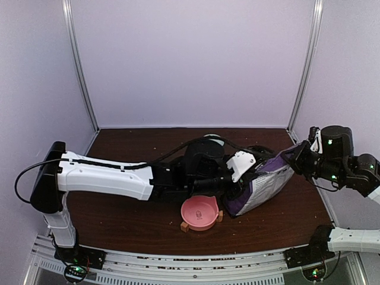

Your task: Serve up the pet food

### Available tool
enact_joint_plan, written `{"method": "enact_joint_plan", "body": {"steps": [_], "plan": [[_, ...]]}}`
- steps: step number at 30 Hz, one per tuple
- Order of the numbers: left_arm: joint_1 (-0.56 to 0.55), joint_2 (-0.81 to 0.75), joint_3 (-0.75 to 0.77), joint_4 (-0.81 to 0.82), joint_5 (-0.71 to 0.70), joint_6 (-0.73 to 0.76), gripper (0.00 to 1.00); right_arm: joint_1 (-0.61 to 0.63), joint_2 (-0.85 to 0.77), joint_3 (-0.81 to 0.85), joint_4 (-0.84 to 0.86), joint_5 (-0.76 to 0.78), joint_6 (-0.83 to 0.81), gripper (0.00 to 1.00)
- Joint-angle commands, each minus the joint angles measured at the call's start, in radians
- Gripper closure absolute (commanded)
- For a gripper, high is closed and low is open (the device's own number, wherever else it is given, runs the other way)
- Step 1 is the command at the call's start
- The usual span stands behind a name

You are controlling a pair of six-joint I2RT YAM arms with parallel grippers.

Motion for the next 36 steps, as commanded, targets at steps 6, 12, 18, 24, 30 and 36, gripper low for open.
{"method": "enact_joint_plan", "body": {"steps": [6,12,18,24,30,36], "plan": [[-0.004,-0.213,-0.007,0.012,-0.099,-0.037,0.69,0.0,-0.025,0.177,0.097,0.099,-0.291,1.0],[0.093,-0.376,-0.005,-0.215,-0.186,-0.18,0.57,0.001,0.149,0.457,0.085,-0.11,-0.558,1.0],[0.249,-0.61,-0.152,-0.354,-0.211,-0.371,0.34,0.035,0.297,0.575,0.2,-0.499,-0.582,1.0],[0.4,-0.865,-0.29,-0.484,-0.202,-0.514,0.1,0.166,0.413,0.684,0.259,-0.597,-0.606,1.0],[0.504,-0.974,-0.238,-0.647,-0.101,-0.546,0.02,0.277,0.583,0.804,0.323,-0.643,-0.6,1.0],[0.51,-0.991,-0.202,-0.681,0.0,-0.54,0.02,0.351,0.779,0.861,0.405,-0.618,-0.523,1.0]]}}
